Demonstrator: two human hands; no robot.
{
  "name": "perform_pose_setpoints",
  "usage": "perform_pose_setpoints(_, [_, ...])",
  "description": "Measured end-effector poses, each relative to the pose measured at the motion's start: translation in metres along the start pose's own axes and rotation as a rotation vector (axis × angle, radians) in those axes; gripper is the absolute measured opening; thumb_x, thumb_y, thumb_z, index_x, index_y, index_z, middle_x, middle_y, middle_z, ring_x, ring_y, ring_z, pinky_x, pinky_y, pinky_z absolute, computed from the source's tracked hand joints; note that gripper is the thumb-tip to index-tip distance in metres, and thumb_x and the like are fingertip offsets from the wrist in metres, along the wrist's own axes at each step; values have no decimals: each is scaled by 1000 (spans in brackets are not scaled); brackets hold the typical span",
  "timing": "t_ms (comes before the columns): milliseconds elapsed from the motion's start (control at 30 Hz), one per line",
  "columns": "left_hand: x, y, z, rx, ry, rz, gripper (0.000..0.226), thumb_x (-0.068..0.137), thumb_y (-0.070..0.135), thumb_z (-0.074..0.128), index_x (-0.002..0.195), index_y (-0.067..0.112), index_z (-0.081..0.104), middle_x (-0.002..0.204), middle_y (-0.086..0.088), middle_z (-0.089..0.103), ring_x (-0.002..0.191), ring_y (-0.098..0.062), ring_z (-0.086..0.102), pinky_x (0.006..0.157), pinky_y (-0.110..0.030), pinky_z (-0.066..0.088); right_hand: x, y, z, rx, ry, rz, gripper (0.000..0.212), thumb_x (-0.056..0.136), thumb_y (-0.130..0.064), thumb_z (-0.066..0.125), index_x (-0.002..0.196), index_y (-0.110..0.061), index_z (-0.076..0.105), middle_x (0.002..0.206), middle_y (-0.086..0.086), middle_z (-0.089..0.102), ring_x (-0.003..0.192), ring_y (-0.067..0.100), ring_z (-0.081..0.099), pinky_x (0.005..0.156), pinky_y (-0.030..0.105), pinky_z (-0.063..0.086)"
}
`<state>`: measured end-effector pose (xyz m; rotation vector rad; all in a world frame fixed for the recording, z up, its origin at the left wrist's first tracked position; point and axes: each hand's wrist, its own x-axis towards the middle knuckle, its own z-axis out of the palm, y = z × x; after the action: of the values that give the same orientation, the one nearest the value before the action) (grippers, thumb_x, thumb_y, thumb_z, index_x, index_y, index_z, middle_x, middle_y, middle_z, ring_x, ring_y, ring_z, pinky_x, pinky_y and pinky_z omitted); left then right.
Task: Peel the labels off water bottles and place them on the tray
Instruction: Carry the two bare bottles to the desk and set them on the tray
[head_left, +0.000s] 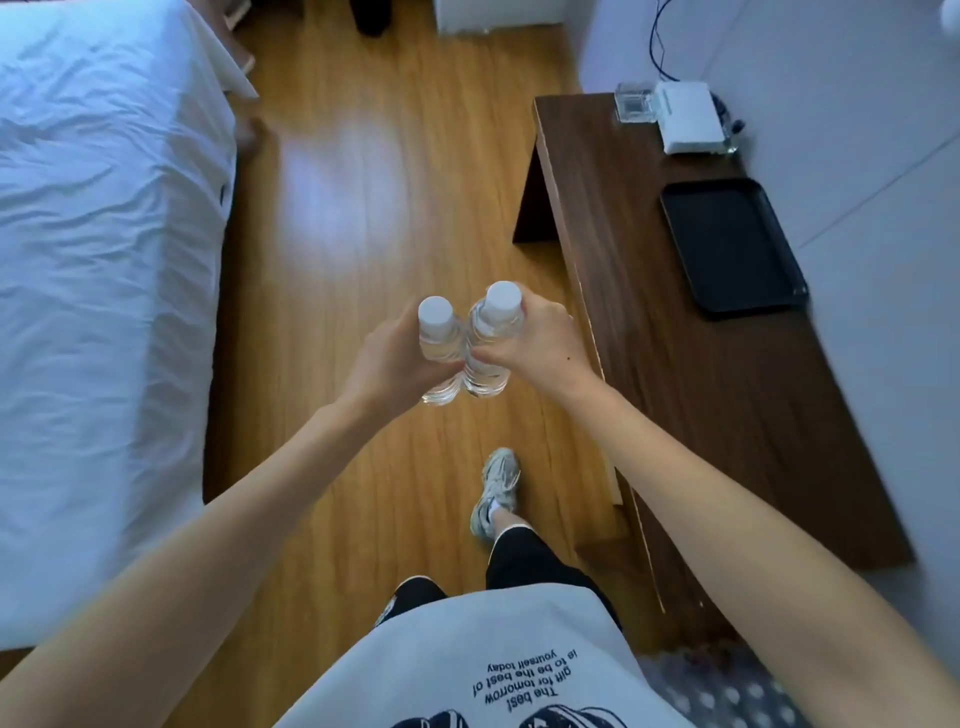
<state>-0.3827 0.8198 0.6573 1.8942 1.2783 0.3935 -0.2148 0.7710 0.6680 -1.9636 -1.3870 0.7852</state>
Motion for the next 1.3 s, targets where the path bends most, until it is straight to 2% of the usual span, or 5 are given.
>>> perform_pose_setpoints(200, [118, 19, -6, -44, 35, -43, 55, 61, 50, 73, 106, 25, 53, 97, 5, 66, 87, -19, 64, 76, -45, 54, 124, 6, -34, -10, -48, -59, 46, 64, -34, 83, 101, -16, 62, 93, 0, 69, 86, 20, 64, 77, 42, 54])
perform_pose_setpoints(533, [302, 39, -41, -31, 17, -12, 47, 70, 33, 78, 108, 23, 52, 95, 5, 65, 87, -20, 63, 76, -41, 53, 305, 4, -62, 28, -23, -37, 48, 62, -36, 81, 102, -16, 62, 94, 1, 70, 89, 22, 65, 78, 46, 53])
perform_pose_setpoints(833, [473, 28, -54, 26, -262, 168, 51, 67, 36, 75, 108, 37, 45, 103, 7, 57, 95, -20, 58, 80, -43, 51, 418, 16, -63, 149, 184, 231, 41, 68, -28, 80, 105, -23, 62, 97, -5, 69, 90, 16, 63, 76, 31, 50])
perform_pose_setpoints(1033, [545, 76, -30, 187, -439, 378, 51, 72, 22, 78, 116, 21, 52, 103, 11, 55, 90, -13, 53, 72, -27, 38, 437, 37, -88, 212, 428, 414, 47, 67, -29, 82, 110, -21, 62, 106, -2, 69, 98, 19, 63, 83, 36, 51])
perform_pose_setpoints(1300, [568, 135, 76, 228, -756, 632, 51, 65, 47, 70, 109, 36, 46, 105, 12, 54, 96, -14, 55, 81, -42, 50, 389, 112, -130, 206, 699, 642, 57, 63, -27, 85, 115, -23, 62, 112, -5, 68, 104, 16, 63, 86, 33, 51])
